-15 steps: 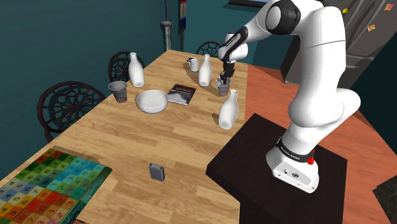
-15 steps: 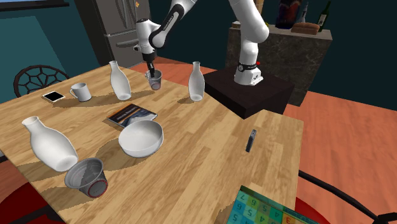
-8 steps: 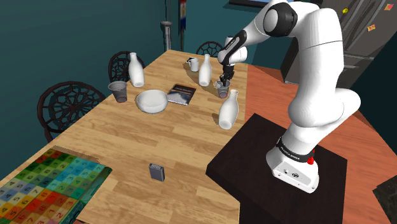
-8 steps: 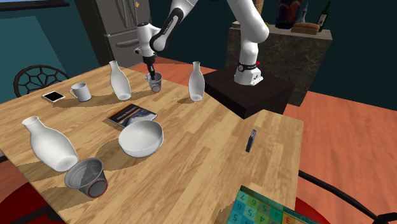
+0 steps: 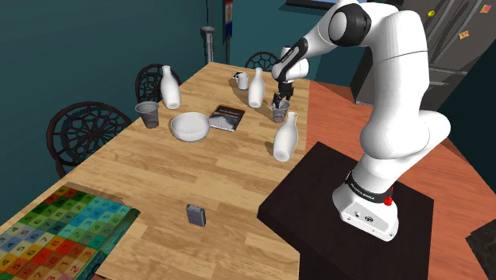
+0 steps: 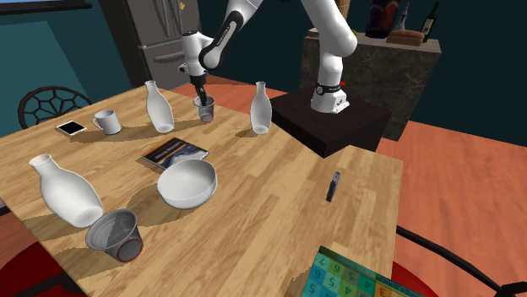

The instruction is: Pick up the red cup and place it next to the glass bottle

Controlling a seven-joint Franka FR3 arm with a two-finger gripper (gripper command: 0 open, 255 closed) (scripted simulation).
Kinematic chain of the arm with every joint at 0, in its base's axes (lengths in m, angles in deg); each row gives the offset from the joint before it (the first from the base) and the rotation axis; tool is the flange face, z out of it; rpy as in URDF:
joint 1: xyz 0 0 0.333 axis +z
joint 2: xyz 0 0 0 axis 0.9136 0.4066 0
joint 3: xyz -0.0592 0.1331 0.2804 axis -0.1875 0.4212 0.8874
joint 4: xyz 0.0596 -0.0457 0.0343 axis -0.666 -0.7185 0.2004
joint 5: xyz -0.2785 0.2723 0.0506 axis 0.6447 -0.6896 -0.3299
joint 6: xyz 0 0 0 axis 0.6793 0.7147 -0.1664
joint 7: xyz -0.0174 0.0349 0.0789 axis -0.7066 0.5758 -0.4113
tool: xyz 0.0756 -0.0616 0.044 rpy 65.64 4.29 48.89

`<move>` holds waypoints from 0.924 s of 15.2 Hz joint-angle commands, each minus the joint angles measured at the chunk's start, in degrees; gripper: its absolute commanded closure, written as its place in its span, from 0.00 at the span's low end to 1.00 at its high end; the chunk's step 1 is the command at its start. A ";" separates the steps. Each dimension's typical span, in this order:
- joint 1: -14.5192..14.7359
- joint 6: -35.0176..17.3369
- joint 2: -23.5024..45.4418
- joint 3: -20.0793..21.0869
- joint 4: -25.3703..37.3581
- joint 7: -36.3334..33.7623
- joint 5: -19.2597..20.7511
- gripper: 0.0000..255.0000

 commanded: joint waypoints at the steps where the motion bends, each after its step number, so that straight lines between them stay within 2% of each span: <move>1: 0.01 0.01 0.01 0.01 -0.01 0.00 0.00 0.00; 6: 0.52 4.65 -5.46 -0.09 -0.86 -0.09 0.16 0.00; 14: 0.52 4.65 -5.46 -0.09 -0.86 -0.09 0.16 0.00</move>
